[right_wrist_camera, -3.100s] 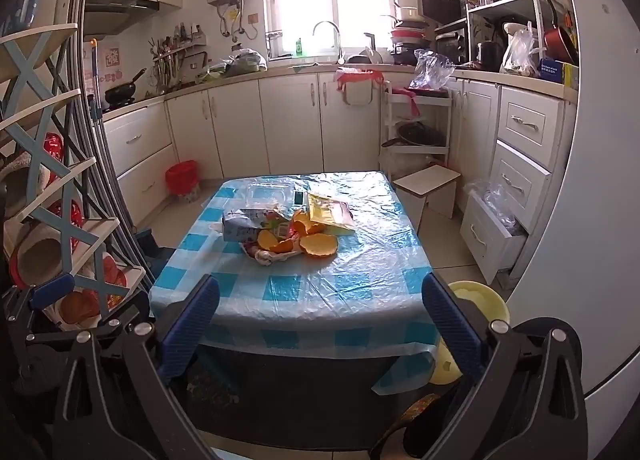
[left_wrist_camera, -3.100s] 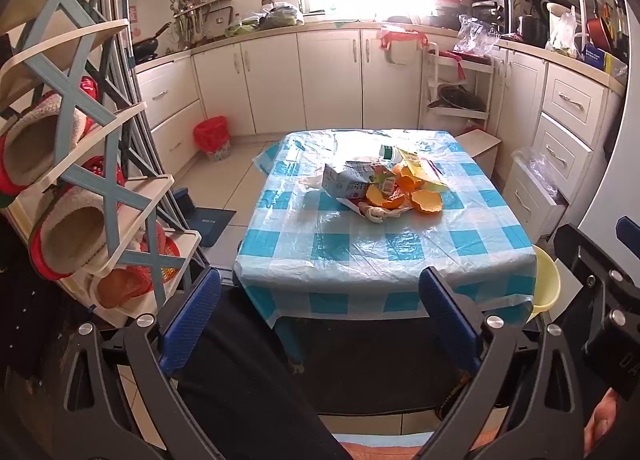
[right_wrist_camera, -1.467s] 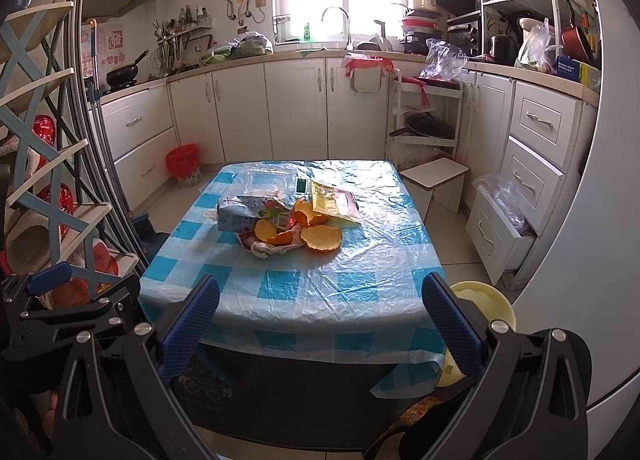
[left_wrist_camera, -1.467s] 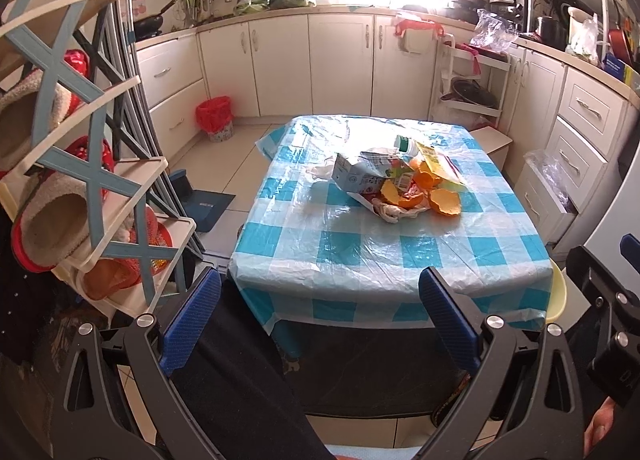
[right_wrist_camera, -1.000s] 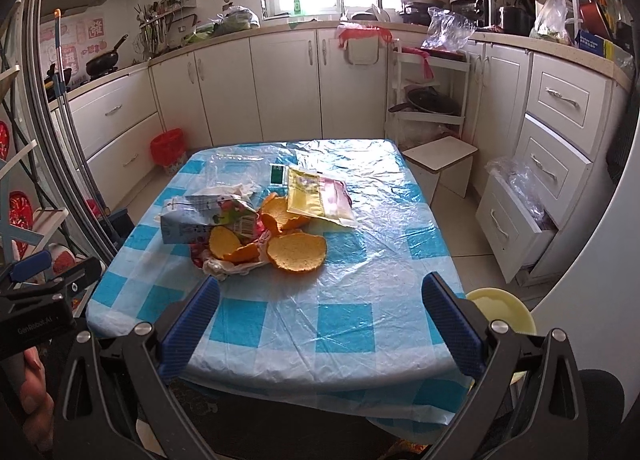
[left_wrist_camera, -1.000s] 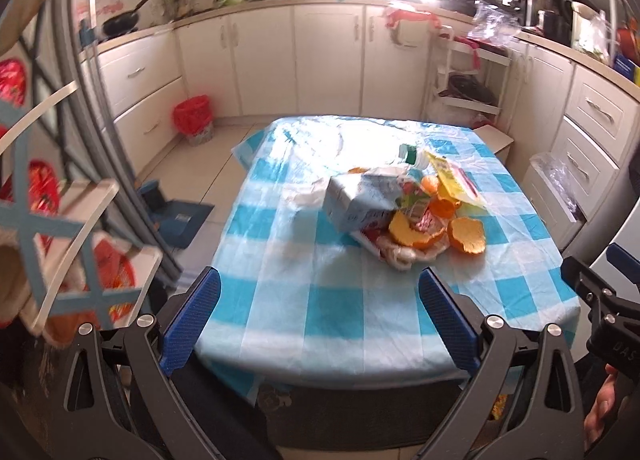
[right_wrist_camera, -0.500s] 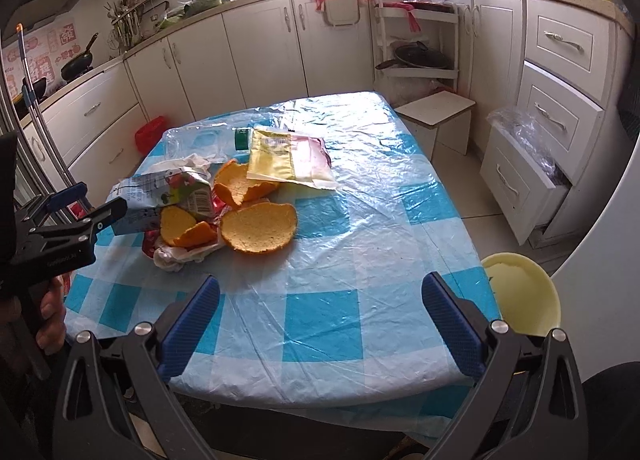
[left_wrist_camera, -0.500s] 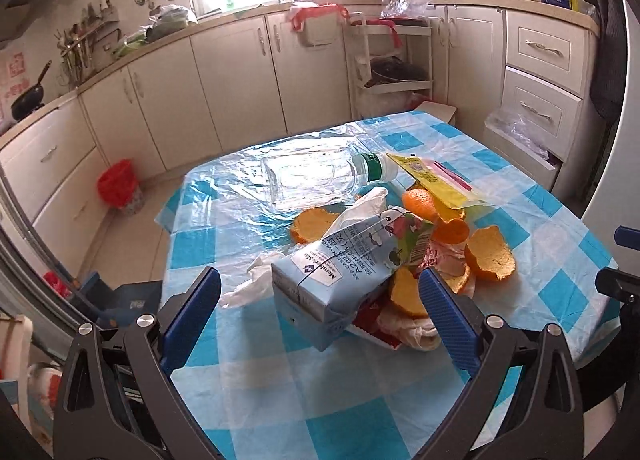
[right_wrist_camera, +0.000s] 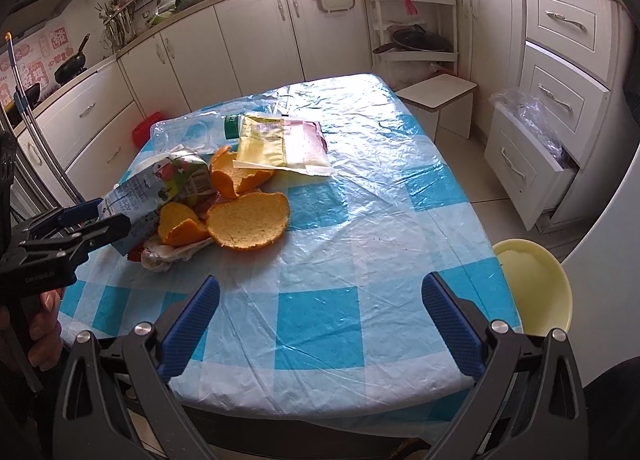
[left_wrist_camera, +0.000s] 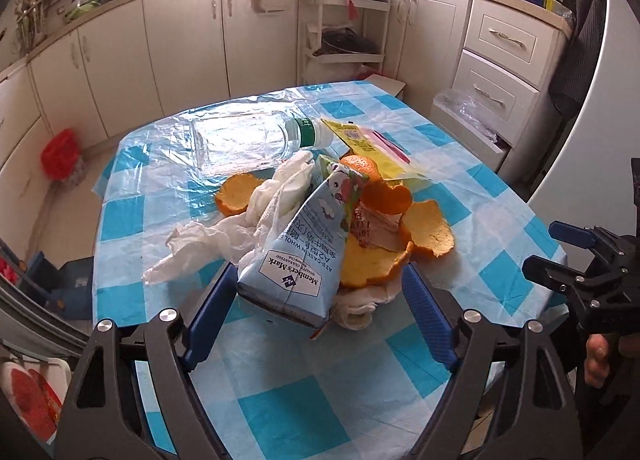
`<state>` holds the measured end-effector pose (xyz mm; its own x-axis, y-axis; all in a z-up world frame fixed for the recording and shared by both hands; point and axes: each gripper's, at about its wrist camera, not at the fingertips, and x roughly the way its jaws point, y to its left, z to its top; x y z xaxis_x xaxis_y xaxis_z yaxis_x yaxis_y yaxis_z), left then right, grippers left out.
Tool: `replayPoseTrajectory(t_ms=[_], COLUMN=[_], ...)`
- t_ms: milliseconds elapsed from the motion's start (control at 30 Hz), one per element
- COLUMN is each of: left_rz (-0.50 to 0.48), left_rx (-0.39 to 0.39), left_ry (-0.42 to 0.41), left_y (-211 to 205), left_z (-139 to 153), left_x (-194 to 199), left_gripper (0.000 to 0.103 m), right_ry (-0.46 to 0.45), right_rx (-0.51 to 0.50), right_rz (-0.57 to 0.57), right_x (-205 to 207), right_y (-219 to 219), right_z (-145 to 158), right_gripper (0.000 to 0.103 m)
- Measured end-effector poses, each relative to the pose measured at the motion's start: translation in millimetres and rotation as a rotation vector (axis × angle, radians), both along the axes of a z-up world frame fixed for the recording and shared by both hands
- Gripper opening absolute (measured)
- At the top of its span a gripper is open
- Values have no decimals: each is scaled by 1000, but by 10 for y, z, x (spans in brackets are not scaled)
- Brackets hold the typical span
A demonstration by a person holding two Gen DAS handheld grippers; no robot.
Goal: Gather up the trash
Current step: 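Reach the left tool to the milk carton and close on it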
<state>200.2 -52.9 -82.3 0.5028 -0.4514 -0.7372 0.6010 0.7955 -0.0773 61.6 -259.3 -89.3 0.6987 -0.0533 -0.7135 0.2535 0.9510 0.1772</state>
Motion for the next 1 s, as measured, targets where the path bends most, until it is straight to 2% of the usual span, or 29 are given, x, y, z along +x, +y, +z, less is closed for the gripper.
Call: replayPoseTrajectory(t_ms=[167, 200, 300, 467, 633, 833, 900, 1000], left_rz=[12, 14, -31, -45, -99, -215, -249, -245], left_rx=[40, 40, -36, -13, 58, 122, 177, 247], left_ry=[9, 20, 39, 22, 12, 98, 115, 113], left_y=[-37, -40, -8, -48, -264, -547, -643, -691], left_z=[-37, -25, 134, 213, 182, 142, 91, 15], left_x=[35, 44, -7, 15, 150, 365, 401, 458], left_gripper=[79, 75, 73, 73, 73, 73, 73, 73], right_ry=[2, 3, 1, -1, -6, -12, -14, -16], right_rx=[12, 13, 12, 32, 39, 53, 62, 75], right_rz=[-7, -8, -10, -13, -12, -17, -17, -16], right_x=[-6, -9, -14, -14, -36, -46, -47, -46], right_y=[-16, -16, -25, -41, -43, -80, -94, -108], right_z=[-13, -15, -15, -25, -24, -22, -22, -25], right_gripper=[98, 98, 98, 98, 98, 98, 98, 98])
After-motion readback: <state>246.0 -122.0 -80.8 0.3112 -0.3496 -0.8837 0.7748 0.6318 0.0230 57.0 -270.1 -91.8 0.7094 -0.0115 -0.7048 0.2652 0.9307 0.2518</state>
